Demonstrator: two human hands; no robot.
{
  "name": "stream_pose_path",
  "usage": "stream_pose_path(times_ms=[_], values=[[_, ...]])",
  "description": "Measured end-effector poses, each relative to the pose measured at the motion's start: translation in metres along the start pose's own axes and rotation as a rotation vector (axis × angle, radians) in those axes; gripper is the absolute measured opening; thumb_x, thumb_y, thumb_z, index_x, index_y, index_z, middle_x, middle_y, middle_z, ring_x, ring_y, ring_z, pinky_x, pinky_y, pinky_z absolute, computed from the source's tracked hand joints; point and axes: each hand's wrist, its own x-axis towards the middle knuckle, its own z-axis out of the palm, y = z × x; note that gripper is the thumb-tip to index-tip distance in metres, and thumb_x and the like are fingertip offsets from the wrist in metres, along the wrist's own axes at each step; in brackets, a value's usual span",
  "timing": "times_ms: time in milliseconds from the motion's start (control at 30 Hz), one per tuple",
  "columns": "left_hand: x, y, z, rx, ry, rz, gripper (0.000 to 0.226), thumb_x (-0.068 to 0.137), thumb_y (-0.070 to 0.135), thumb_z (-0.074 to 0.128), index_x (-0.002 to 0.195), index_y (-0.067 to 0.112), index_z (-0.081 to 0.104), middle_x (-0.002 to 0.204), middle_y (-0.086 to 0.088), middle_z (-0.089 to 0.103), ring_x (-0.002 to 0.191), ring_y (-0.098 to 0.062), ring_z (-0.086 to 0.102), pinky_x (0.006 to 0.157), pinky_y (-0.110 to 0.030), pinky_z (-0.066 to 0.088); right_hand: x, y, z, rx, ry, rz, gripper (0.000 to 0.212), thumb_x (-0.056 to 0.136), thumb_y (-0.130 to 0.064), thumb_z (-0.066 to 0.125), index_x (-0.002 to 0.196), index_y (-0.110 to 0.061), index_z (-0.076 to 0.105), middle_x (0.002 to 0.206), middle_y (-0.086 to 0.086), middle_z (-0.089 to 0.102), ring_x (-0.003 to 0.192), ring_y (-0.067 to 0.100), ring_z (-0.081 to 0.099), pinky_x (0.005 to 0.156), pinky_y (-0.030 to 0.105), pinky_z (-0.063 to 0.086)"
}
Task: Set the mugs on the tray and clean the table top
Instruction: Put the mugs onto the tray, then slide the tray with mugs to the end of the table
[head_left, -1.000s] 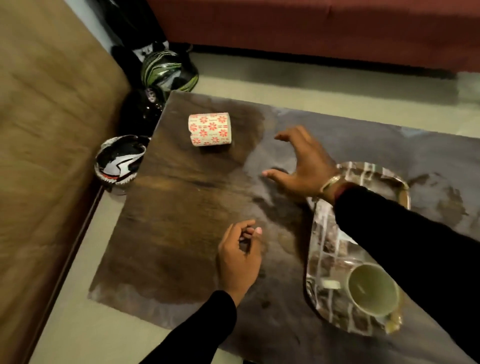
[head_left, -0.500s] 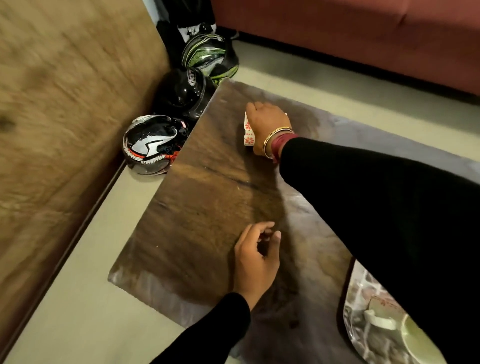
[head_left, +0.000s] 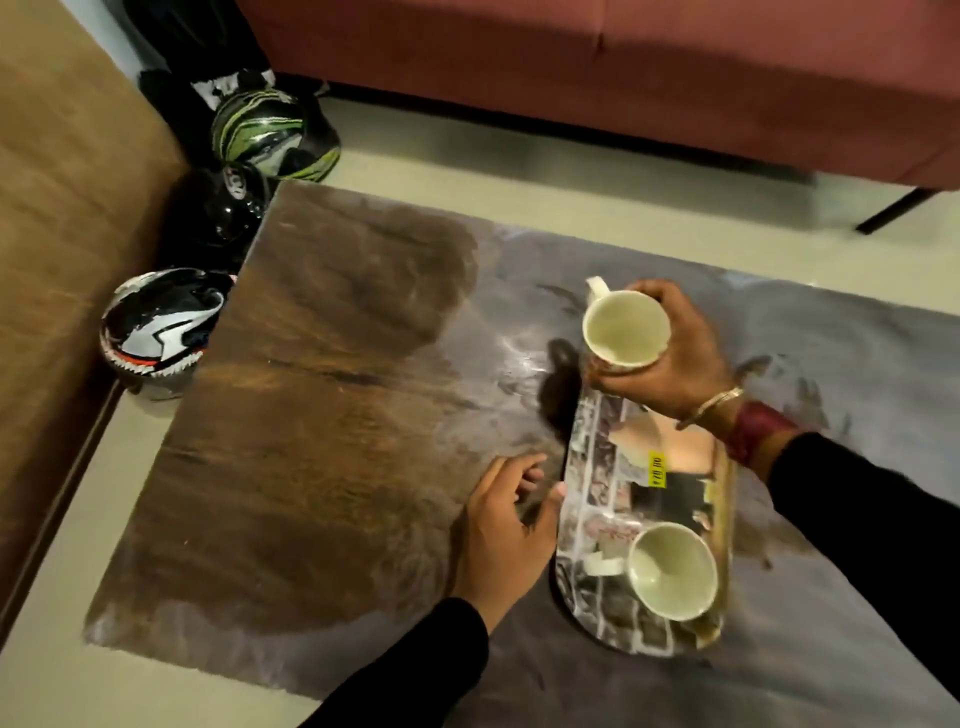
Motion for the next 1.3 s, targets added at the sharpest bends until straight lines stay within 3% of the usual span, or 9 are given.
stream_pose_path(times_ms=[133, 533, 667, 767, 867, 933, 1033, 1167, 1300], values=[[-0.003, 0.001, 0.016, 0.018, -0.054, -0.023, 0.03, 0.094, 0.044, 0.069, 0.123, 0.039, 0.064, 0.107, 0.019, 0.061, 0.095, -0.004, 0.065, 0.079, -0.025, 0.058, -0.041, 0.036, -0.029, -0.002, 0.047, 0.043, 0.087, 0.052, -0.035, 0.1, 0.122, -0.02, 0.051, 0.112, -0.006, 0.06, 0.097, -0.004, 0.059, 0.08, 0.009, 0.044], [-0.001, 0.009, 0.023, 0.102, -0.016, -0.058, 0.018, 0.093, 0.018, 0.078, 0.111, 0.019, 0.074, 0.1, 0.005, 0.065, 0.084, -0.003, 0.065, 0.07, -0.011, 0.052, -0.065, 0.068, -0.036, 0.161, 0.051, 0.148, 0.083, 0.053, -0.018, 0.094, 0.123, -0.009, 0.05, 0.109, -0.017, 0.058, 0.091, -0.014, 0.056, 0.077, 0.009, 0.046], [0.001, 0.014, 0.025, 0.111, -0.016, -0.058, 0.017, 0.091, 0.013, 0.079, 0.108, 0.015, 0.079, 0.094, 0.0, 0.07, 0.074, -0.013, 0.068, 0.063, -0.009, 0.051, -0.075, 0.063, -0.034, 0.14, 0.059, 0.226, 0.114, 0.047, -0.018, 0.104, 0.143, -0.011, 0.042, 0.122, -0.02, 0.052, 0.105, -0.021, 0.052, 0.089, 0.003, 0.041], [0.0, 0.015, 0.028, 0.097, -0.024, -0.098, 0.016, 0.091, 0.01, 0.079, 0.107, 0.013, 0.08, 0.089, -0.002, 0.073, 0.069, -0.014, 0.067, 0.061, -0.013, 0.053, -0.093, 0.062, -0.042, 0.134, 0.045, 0.294, 0.14, 0.046, -0.039, 0.104, 0.159, -0.021, 0.023, 0.137, -0.006, 0.051, 0.124, -0.003, 0.052, 0.105, 0.011, 0.042], [0.0, 0.012, 0.029, 0.069, -0.052, -0.146, 0.015, 0.093, 0.011, 0.078, 0.107, 0.011, 0.081, 0.082, -0.001, 0.074, 0.064, -0.006, 0.062, 0.061, -0.017, 0.053, -0.123, 0.067, -0.049, -0.029, 0.203, 0.39, 0.101, 0.067, -0.062, 0.087, 0.147, -0.025, 0.039, 0.138, 0.0, 0.051, 0.121, 0.012, 0.053, 0.097, 0.022, 0.047], [0.002, 0.011, 0.028, 0.067, -0.077, -0.143, 0.014, 0.094, 0.013, 0.077, 0.107, 0.013, 0.081, 0.077, 0.0, 0.074, 0.062, -0.003, 0.061, 0.059, -0.012, 0.05, -0.146, 0.074, -0.051, -0.172, 0.333, 0.533, 0.065, 0.081, -0.062, 0.072, 0.122, -0.015, 0.053, 0.113, 0.004, 0.058, 0.101, 0.024, 0.06, 0.078, 0.03, 0.047], [0.007, 0.015, 0.028, 0.017, -0.185, -0.183, 0.014, 0.094, 0.014, 0.077, 0.106, 0.019, 0.083, 0.071, 0.005, 0.074, 0.056, 0.002, 0.059, 0.059, -0.013, 0.05, -0.175, 0.086, -0.047, -0.28, 0.176, 0.744, 0.04, 0.093, -0.049, 0.066, 0.104, -0.011, 0.062, 0.079, 0.001, 0.062, 0.079, 0.035, 0.064, 0.065, 0.035, 0.047], [0.016, 0.021, 0.03, 0.077, -0.242, -0.235, 0.007, 0.091, 0.016, 0.078, 0.095, 0.018, 0.083, 0.065, 0.008, 0.069, 0.053, 0.001, 0.058, 0.06, -0.016, 0.05, -0.177, 0.088, -0.039, -0.287, -0.002, 0.637, 0.009, 0.095, -0.015, 0.063, 0.094, -0.007, 0.068, 0.085, 0.02, 0.072, 0.083, 0.042, 0.068, 0.071, 0.042, 0.053], [0.022, 0.016, 0.029, 0.149, -0.216, -0.244, 0.009, 0.088, 0.017, 0.076, 0.084, 0.009, 0.078, 0.065, -0.011, 0.067, 0.053, -0.008, 0.052, 0.058, -0.022, 0.048, -0.171, 0.085, -0.032, -0.331, -0.015, 0.635, 0.008, 0.095, -0.013, 0.063, 0.089, -0.008, 0.064, 0.083, 0.021, 0.071, 0.081, 0.043, 0.067, 0.071, 0.042, 0.052]])
